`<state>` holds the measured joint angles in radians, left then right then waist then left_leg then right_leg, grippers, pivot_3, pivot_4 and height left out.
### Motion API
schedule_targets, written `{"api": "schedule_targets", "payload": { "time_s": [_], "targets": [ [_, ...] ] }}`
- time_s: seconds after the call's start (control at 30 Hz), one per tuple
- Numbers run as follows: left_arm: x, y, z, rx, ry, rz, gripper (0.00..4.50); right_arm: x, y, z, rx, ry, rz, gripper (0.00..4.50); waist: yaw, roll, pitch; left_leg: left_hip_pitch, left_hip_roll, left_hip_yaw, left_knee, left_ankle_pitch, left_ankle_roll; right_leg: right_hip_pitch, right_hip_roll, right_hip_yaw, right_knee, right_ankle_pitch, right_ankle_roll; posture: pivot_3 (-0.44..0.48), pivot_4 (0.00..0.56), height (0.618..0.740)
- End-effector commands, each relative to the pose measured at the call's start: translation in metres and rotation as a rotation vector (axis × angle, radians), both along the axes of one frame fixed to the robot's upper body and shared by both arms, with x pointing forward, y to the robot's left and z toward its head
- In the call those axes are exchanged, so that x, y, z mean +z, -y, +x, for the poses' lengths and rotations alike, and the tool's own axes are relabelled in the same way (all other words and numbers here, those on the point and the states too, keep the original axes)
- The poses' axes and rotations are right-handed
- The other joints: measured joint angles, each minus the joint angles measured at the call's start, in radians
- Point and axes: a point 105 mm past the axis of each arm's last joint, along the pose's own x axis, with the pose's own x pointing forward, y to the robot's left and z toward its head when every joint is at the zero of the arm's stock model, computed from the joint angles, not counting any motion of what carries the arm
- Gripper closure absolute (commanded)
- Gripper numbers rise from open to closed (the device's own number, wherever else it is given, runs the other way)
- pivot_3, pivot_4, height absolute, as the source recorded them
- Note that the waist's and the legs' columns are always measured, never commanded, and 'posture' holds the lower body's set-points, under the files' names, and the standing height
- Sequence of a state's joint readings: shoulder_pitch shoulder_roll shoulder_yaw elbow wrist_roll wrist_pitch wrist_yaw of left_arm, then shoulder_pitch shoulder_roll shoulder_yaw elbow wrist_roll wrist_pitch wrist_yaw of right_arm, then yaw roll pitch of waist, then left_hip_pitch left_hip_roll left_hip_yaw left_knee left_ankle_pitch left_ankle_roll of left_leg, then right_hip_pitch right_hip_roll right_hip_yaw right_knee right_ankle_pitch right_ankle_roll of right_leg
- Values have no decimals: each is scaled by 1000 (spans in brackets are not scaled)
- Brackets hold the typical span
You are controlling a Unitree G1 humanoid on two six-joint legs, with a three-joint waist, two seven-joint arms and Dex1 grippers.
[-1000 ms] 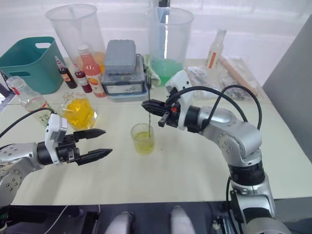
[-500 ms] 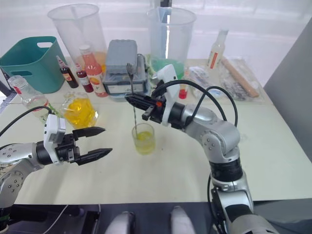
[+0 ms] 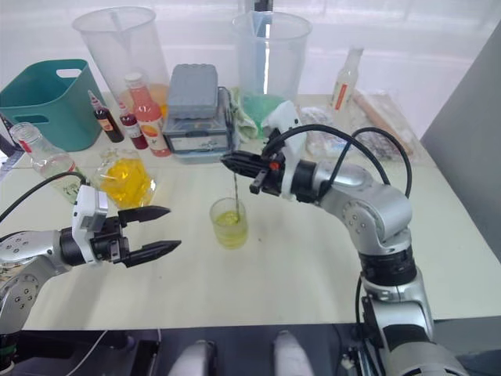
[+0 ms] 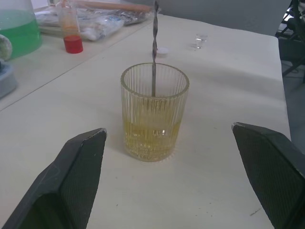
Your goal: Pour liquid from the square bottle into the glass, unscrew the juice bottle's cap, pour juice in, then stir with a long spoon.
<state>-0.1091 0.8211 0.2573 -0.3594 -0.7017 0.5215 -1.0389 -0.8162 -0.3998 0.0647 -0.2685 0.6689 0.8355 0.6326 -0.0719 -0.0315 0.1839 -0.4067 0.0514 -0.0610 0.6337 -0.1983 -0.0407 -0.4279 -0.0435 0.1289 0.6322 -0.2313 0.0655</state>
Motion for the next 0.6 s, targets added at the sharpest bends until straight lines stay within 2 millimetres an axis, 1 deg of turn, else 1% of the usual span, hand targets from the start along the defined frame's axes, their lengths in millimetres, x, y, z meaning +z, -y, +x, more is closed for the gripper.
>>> {"api": "schedule_targets", "payload": {
  "time_s": [0.03,0.17,0.23,0.27,0.3,0.37,0.43,0.6],
  "targets": [
    [7,2,-2,-10,49,16,37,16,-10,-5,29,63,52,4500,0,0,0,0,0,0,0,0,0,0,0,0,0,0,0,0,150,739],
    [7,2,-2,-9,49,17,37,18,-18,-11,70,42,83,4500,0,0,0,0,0,0,0,0,0,0,0,0,0,1,-2,0,150,739],
    [7,3,-2,-9,50,18,37,12,-20,-21,129,6,60,4500,0,0,0,0,0,0,0,0,0,0,0,0,0,1,-2,0,150,739],
    [7,3,-2,-9,50,18,37,9,-19,-26,155,1,34,4500,1,0,0,0,0,0,0,0,0,0,0,0,0,1,-2,0,150,739],
    [7,2,-2,-6,51,22,37,8,-15,-27,157,4,13,4500,2,0,0,0,0,0,0,0,0,0,0,0,0,2,-3,0,150,739],
    [6,1,-1,-3,49,24,37,12,-3,-17,94,17,2,4500,4,0,0,0,0,0,0,0,0,0,0,0,0,2,-3,0,150,739],
    [5,1,0,-3,48,30,37,16,5,-9,46,36,-10,4500,2,0,0,0,0,0,0,0,0,1,0,0,0,2,-3,0,150,739],
    [5,1,1,-5,51,34,37,27,6,-6,22,92,14,4500,-1,0,0,1,0,0,0,0,0,0,0,0,0,0,0,0,150,739]
  ]
}}
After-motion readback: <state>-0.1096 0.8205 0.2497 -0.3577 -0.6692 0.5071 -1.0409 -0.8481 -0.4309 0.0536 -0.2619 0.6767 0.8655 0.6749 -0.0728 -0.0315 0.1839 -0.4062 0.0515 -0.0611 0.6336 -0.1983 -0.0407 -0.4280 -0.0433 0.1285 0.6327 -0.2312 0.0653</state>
